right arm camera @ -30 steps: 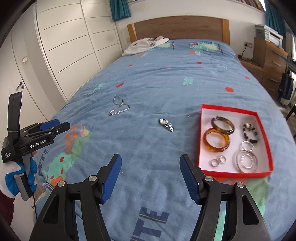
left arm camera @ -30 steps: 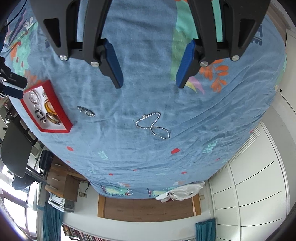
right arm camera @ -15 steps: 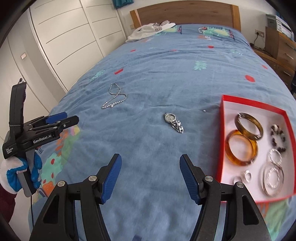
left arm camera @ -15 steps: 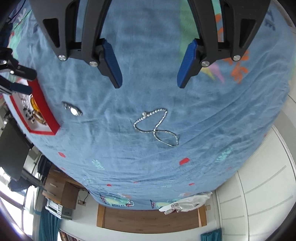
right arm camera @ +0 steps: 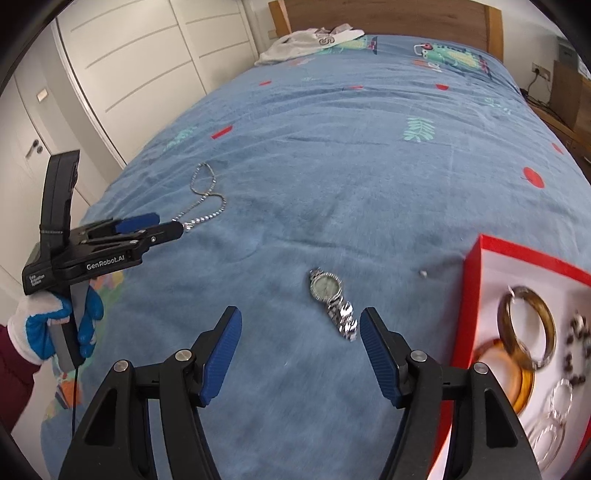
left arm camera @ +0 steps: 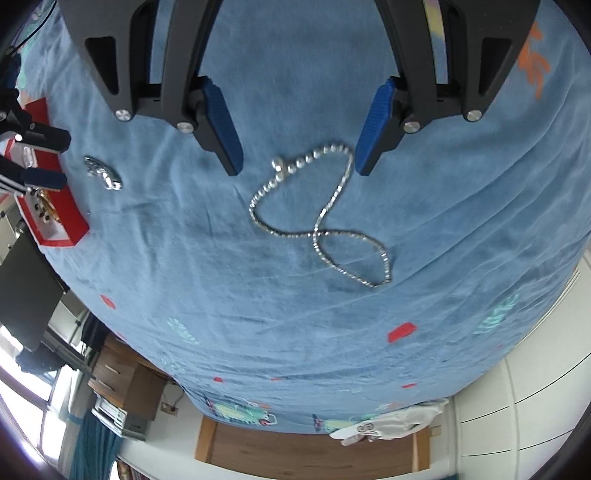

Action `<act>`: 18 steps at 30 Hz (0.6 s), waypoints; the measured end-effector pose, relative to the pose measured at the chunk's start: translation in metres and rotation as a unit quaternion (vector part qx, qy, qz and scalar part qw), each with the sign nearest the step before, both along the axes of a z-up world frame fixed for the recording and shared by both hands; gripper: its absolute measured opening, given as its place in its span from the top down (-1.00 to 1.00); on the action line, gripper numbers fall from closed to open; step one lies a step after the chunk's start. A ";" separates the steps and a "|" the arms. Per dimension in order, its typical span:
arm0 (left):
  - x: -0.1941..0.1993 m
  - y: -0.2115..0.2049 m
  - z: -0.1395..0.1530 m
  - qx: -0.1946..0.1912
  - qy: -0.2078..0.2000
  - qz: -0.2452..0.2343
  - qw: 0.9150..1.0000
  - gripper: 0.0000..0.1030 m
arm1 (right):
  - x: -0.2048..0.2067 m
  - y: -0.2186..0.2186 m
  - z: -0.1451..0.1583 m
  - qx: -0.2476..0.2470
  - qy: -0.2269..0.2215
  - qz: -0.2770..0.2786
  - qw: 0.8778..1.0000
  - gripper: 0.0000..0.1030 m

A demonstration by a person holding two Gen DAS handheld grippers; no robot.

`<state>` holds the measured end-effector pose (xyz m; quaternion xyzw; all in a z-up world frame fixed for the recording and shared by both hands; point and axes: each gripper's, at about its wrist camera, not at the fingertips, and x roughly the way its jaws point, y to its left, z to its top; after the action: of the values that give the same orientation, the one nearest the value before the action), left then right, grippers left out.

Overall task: Organize jewelry
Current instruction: 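Lift both tools from the box toward the watch and pearl necklace, then grasp the pearl necklace with the left tool while the right tool grasps the silver watch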

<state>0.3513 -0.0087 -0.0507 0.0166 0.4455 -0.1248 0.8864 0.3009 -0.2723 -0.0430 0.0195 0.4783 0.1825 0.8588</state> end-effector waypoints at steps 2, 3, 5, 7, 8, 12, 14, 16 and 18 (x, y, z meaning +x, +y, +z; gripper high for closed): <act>0.010 -0.002 -0.006 0.007 0.002 -0.006 1.000 -0.18 | 0.010 0.000 -0.005 -0.007 0.005 0.004 1.000 -0.28; 0.013 -0.002 -0.009 0.011 0.002 -0.009 1.000 -0.18 | 0.015 0.001 -0.008 -0.011 0.008 0.006 1.000 -0.28; 0.020 -0.002 -0.015 0.018 0.003 -0.013 1.000 -0.18 | 0.022 0.001 -0.013 -0.016 0.014 0.011 1.000 -0.28; 0.025 0.000 -0.020 0.021 0.003 -0.015 1.000 -0.18 | 0.030 0.003 -0.020 -0.022 0.025 0.016 0.999 -0.28; 0.027 0.001 -0.022 0.020 0.004 -0.015 1.000 -0.18 | 0.033 0.004 -0.023 -0.024 0.029 0.018 0.999 -0.28; 0.035 0.003 -0.027 0.014 0.006 -0.017 1.000 -0.19 | 0.038 0.007 -0.036 -0.034 0.043 0.019 0.998 -0.28; 0.038 0.005 -0.029 0.005 0.009 -0.018 1.000 -0.21 | 0.039 0.007 -0.039 -0.034 0.045 0.017 0.998 -0.27; 0.040 0.007 -0.029 -0.006 0.011 -0.014 1.000 -0.21 | 0.039 0.007 -0.040 -0.034 0.044 0.012 0.998 -0.17; 0.039 0.007 -0.029 -0.007 0.011 -0.011 1.000 -0.20 | 0.039 0.005 -0.041 -0.035 0.043 0.008 0.998 0.05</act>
<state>0.3903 -0.0016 -0.0794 0.0137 0.4545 -0.1382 0.8799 0.3396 -0.2670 -0.0836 -0.0068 0.5213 0.1715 0.8359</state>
